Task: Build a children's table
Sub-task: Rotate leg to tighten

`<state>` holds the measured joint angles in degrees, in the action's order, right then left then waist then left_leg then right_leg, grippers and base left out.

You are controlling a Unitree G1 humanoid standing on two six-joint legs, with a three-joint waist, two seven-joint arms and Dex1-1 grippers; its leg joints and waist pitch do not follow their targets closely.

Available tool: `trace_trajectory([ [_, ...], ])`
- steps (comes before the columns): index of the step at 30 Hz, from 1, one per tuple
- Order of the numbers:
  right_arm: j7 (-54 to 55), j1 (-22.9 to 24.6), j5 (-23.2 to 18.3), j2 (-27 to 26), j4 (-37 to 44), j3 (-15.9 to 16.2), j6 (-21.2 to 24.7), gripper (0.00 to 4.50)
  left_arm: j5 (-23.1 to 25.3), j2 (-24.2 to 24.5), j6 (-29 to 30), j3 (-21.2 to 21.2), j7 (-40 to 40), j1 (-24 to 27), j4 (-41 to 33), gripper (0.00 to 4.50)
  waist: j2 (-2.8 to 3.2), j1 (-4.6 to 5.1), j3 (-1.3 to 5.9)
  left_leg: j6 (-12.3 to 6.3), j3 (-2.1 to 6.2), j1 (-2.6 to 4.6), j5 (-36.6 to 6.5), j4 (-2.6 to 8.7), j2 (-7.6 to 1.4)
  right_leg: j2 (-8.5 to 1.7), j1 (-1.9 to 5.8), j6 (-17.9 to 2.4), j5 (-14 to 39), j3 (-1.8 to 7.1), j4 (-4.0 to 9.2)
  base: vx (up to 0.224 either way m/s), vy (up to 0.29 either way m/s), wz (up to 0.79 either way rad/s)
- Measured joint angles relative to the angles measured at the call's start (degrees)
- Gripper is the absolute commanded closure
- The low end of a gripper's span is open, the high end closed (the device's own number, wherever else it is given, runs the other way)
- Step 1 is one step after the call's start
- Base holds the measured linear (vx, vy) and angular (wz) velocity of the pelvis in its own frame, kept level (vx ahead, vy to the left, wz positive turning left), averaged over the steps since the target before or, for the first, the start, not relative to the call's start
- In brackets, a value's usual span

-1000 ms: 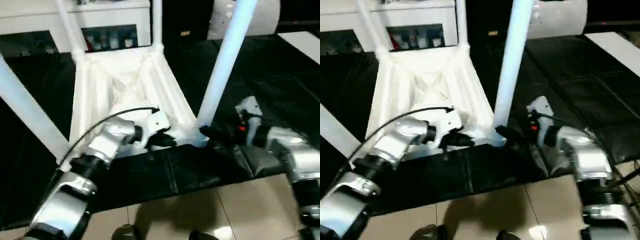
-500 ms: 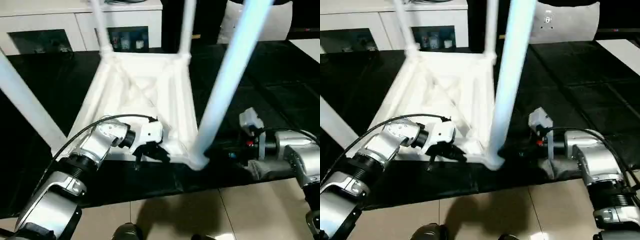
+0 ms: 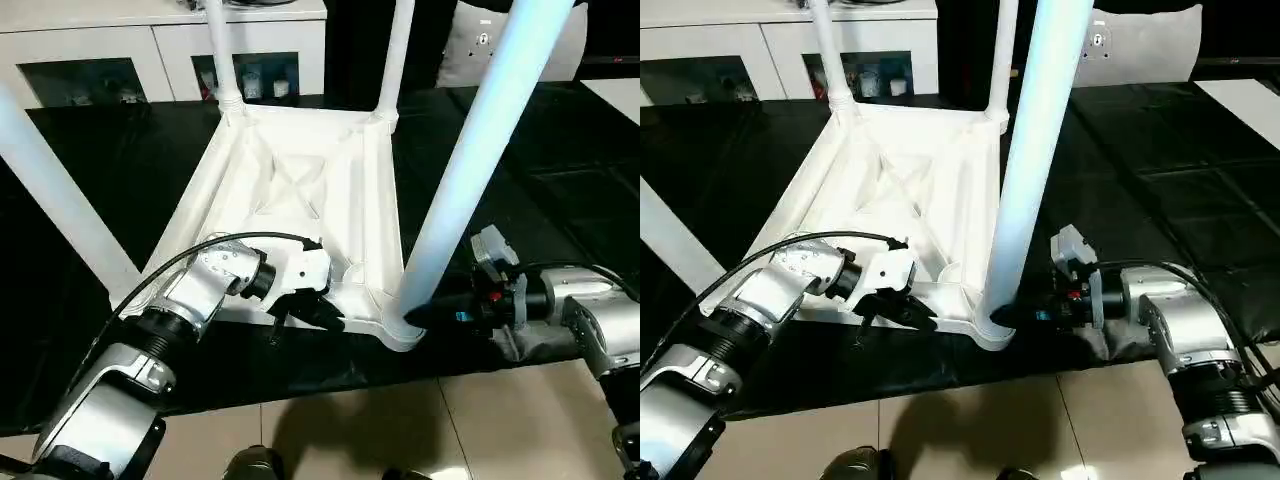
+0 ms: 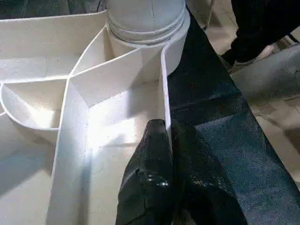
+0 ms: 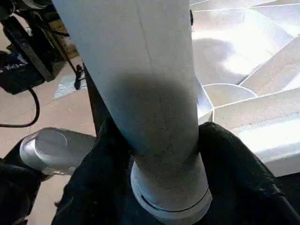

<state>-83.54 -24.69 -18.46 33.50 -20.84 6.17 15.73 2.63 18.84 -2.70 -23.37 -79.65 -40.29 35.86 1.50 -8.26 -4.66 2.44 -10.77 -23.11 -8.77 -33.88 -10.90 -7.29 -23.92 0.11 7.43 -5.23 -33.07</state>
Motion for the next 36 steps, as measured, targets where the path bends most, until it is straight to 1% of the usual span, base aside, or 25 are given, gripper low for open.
trace_trajectory([
  [5,0.38,0.3,-0.08,-0.35,0.32,-0.18,0.27,2.52,-0.2,0.16,0.61,0.12,0.12,0.2,-0.27,4.5,0.0,-0.01,0.0,0.0,-0.03,0.01,0.0,0.0,-0.02,0.0,0.0,0.01,0.0,0.0,0.0,0.0,0.0,0.0],
  [9,3.35,1.6,-1.11,-1.3,1.83,-1.49,2.66,2.56,-0.47,-0.1,4.42,0.97,1.4,0.41,-1.1,4.5,0.0,0.11,0.0,0.0,-0.08,0.06,0.0,0.0,-0.02,0.0,0.0,0.02,0.01,0.03,-0.01,0.0,0.0,0.0],
  [12,8.33,1.54,-0.45,-2.89,2.58,-2.4,4.31,2.56,-0.33,-0.85,7.52,1.99,4.98,0.4,-1.23,4.5,0.0,0.56,0.0,0.02,-0.09,0.11,0.01,0.0,-0.05,0.0,-0.03,0.08,0.05,0.01,-0.01,0.0,0.0,0.0],
  [13,10.1,1.51,0.02,-3.65,2.72,-2.63,4.73,2.56,-0.25,-1.09,8.58,2.3,6.02,0.41,-1.23,4.5,0.0,0.85,0.0,0.02,-0.09,0.12,0.01,0.0,-0.05,0.0,-0.05,0.1,0.06,0.0,0.0,0.0,0.0,0.0],
  [15,16.21,1.2,1.46,-6.09,2.77,-3.85,6.19,2.56,0.13,-2.21,11.78,3.28,10.0,0.4,-1.19,4.5,-0.04,2.03,0.02,0.02,-0.09,0.2,0.01,0.01,-0.05,0.01,-0.03,0.13,0.08,0.0,0.02,0.0,0.0,0.0],
  [17,23.92,-0.34,3.25,-8.81,2.72,-4.81,7.67,2.56,1.21,-4.12,14.84,4.69,14.88,0.09,-1.19,4.5,-0.08,3.58,0.0,0.08,-0.03,0.22,0.05,0.0,-0.04,0.01,-0.11,0.16,0.1,-0.08,0.13,0.0,0.0,0.0],
  [19,29.45,-0.96,4.44,-10.86,2.73,-5.98,9.04,2.57,1.57,-6.06,17.11,5.53,18.38,0.03,-1.19,4.5,-0.23,4.65,-0.02,0.08,0.05,0.3,0.05,-0.02,-0.04,0.01,-0.1,0.22,0.14,-0.15,0.16,0.0,0.0,0.0],
  [20,35.47,-2.3,5.28,-13.95,1.96,-7.48,10.69,2.58,1.69,-8.09,18.94,6.9,22.43,-0.1,-0.48,4.5,-0.25,5.49,-0.02,0.08,0.08,0.39,0.04,-0.01,-0.04,0.03,-0.09,0.27,0.16,-0.16,0.19,0.0,0.0,0.0],
  [21,40.36,-3.66,6.03,-16.34,1.03,-8.39,11.43,2.58,1.82,-9.49,20.14,7.83,25.61,-0.66,0.37,4.5,-0.25,6.1,-0.03,0.08,0.14,0.36,0.04,-0.02,-0.01,0.03,-0.17,0.27,0.17,-0.22,0.21,0.0,0.0,0.0],
  [23,47.08,-5.49,6.86,-18.87,-0.28,-9.46,12.34,2.59,1.96,-11.71,21.69,8.59,30.0,-1.41,1.22,4.5,-0.23,6.67,-0.03,0.09,0.44,0.26,0.04,0.03,0.01,0.07,-0.23,0.27,0.17,-0.49,0.45,0.0,0.0,0.0],
  [24,49.42,-6.47,6.84,-19.97,-1.45,-10.09,12.38,2.59,1.96,-12.7,22.07,9.0,31.67,-1.48,1.66,4.5,-0.24,6.78,-0.03,0.09,0.6,0.25,0.04,0.04,0.01,0.12,-0.21,0.27,0.17,-0.57,0.55,0.0,0.0,0.0],
  [25,51.36,-7.48,6.86,-20.92,-2.85,-10.35,11.83,2.24,1.96,-13.23,22.27,9.26,33.22,-1.7,1.97,4.5,-0.23,6.88,-0.02,0.09,0.72,0.2,0.04,0.04,0.01,0.15,-0.23,0.27,0.17,-0.65,0.63,0.0,0.0,0.0],
  [26,53.14,-8.38,6.85,-21.83,-4.47,-10.59,10.65,2.03,2.0,-13.53,22.46,9.48,34.59,-2.23,2.45,4.5,-0.22,6.94,-0.02,0.09,0.8,0.14,0.04,0.08,-0.01,0.17,-0.25,0.27,0.16,-0.77,0.75,0.0,0.0,0.0],
  [27,53.98,-9.04,6.74,-22.51,-6.0,-10.88,9.24,1.9,2.03,-13.76,22.46,9.54,35.4,-2.58,2.98,4.5,-0.22,6.97,-0.02,0.09,0.81,0.14,0.04,0.14,-0.01,0.18,-0.25,0.26,0.16,-0.78,0.82,0.0,0.0,0.0],
  [28,55.05,-9.56,6.69,-23.4,-7.41,-11.34,8.12,1.87,2.06,-14.07,22.46,9.6,35.86,-2.87,3.29,4.5,-0.2,6.91,-0.01,0.09,0.8,0.11,0.04,0.19,0.0,0.18,-0.26,0.26,0.15,-0.77,0.85,0.0,0.0,0.0],
  [30,56.42,-9.62,6.73,-24.26,-8.83,-12.42,6.74,1.71,2.08,-14.83,22.38,9.38,36.02,-2.98,3.28,4.5,-0.16,6.24,-0.02,0.09,0.74,0.05,0.04,0.23,0.03,0.18,-0.22,0.08,0.01,-0.65,0.87,0.0,0.0,0.0],
  [31,56.73,-9.62,6.73,-24.44,-8.82,-12.55,6.6,1.53,2.08,-14.92,22.29,9.32,36.0,-2.98,3.27,4.5,-0.15,6.04,-0.01,0.09,0.69,0.04,0.04,0.24,0.04,0.18,-0.22,-0.04,-0.11,-0.58,0.86,0.0,0.0,0.0],
  [32,56.81,-9.63,6.73,-24.52,-8.79,-12.55,6.52,1.53,2.08,-14.92,22.23,9.32,35.99,-2.98,3.24,4.5,-0.14,5.83,0.0,0.09,0.67,0.05,0.04,0.23,0.05,0.19,-0.17,-0.13,-0.21,-0.55,0.85,0.0,0.0,0.0],
  [33,56.4,-9.34,6.83,-24.39,-8.16,-12.53,6.5,1.35,2.18,-14.82,22.06,9.21,35.79,-2.98,3.02,4.5,-0.14,5.67,0.0,0.1,0.65,0.04,0.03,0.24,0.08,0.19,-0.18,-0.59,-0.51,-0.52,0.85,0.0,0.0,0.0],
  [36,54.42,-8.52,6.86,-23.99,-6.72,-12.44,6.49,1.1,2.22,-14.31,21.65,8.89,34.83,-2.98,2.58,4.5,-0.13,5.14,0.0,0.21,0.64,0.03,-0.1,0.38,0.11,0.2,-0.24,-0.62,-0.61,-0.48,0.84,0.0,0.0,0.0],
])
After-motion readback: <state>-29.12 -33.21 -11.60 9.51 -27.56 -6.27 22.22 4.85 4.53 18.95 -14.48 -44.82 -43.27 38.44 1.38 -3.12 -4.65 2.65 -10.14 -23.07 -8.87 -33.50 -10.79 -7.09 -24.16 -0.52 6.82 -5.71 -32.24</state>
